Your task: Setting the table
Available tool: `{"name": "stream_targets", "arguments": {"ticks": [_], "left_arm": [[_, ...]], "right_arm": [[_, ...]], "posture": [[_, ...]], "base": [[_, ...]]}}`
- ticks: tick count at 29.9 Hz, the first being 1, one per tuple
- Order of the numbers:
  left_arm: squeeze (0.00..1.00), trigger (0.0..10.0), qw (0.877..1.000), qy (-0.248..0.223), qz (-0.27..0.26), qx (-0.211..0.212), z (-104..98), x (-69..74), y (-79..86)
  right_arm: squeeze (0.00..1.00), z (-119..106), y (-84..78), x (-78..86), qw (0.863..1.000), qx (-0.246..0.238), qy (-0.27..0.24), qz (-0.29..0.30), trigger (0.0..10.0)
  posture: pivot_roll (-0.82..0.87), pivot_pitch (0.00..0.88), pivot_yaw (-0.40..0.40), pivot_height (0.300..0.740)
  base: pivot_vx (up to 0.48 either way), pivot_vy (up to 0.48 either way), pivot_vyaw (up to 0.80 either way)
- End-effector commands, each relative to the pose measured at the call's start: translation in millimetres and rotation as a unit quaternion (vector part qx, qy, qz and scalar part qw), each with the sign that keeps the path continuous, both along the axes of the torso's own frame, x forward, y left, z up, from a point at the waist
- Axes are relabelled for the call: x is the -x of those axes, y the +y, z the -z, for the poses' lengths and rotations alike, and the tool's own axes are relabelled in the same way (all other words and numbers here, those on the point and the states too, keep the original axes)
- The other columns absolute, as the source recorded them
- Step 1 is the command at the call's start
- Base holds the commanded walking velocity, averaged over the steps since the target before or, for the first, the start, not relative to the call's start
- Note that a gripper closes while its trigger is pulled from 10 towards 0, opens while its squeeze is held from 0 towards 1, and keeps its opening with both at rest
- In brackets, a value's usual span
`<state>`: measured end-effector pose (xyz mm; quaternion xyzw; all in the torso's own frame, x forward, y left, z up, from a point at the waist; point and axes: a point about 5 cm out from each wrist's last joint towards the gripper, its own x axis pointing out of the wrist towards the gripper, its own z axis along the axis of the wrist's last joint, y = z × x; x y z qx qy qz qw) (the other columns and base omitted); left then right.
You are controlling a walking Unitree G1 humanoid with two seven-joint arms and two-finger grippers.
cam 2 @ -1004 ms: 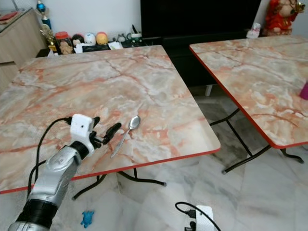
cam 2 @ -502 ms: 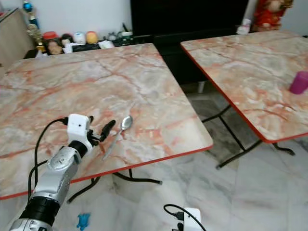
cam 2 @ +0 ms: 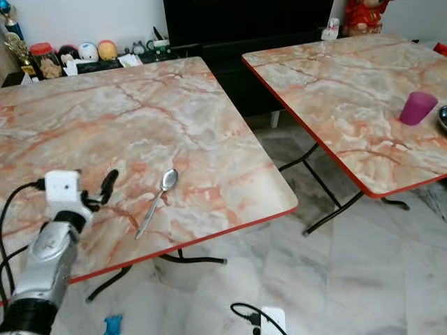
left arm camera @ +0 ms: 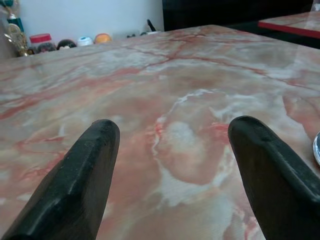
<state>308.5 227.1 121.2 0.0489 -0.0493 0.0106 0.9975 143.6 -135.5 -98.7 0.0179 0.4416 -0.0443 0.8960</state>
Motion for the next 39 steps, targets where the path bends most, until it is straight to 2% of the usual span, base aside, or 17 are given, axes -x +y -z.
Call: {"name": "stream_targets", "arguments": {"ticks": [1,6,11,27,36,39], "left_arm": [[0.00,10.0,1.000,-0.013,0.005,-0.007,-4,2.1,-0.7],[0.00,10.0,1.000,-0.013,0.012,0.012,-2,3.9,-5.0],[0.00,10.0,0.999,-0.022,0.015,0.023,-5,1.2,-7.8],[0.00,10.0,0.998,-0.036,0.033,0.026,-11,-1.7,-18.1],[0.00,10.0,0.998,-0.035,0.050,0.027,-10,1.3,-27.8],[0.00,10.0,0.998,-0.033,0.054,0.026,-9,2.6,-30.4]], "right_arm": [[0.00,1,6.3,3.1,1.000,-0.001,-0.001,-0.005,10.0],[0.00,0,-5.9,-1.1,1.000,0.001,0.000,-0.001,10.0],[0.00,1,-15.9,5.8,1.000,0.005,-0.002,0.003,10.0],[0.00,1,-17.6,7.6,1.000,0.001,-0.005,0.002,10.0],[0.00,-1,-22.5,2.3,1.000,0.002,-0.018,0.004,10.0],[0.00,-4,-19.0,-6.2,1.000,0.001,-0.024,0.002,10.0]], "posture": [[0.14,0.001,0.013,0.740],[0.13,0.000,0.013,0.740],[0.13,0.000,0.015,0.740],[0.14,0.000,0.015,0.740],[0.14,0.000,0.015,0.740],[0.14,0.000,0.016,0.740]], "base": [[0.000,0.000,-0.67],[0.000,0.000,-0.67],[0.000,0.384,-0.66],[0.000,0.049,-0.64],[0.000,0.000,0.00],[0.000,0.000,0.00]]}}
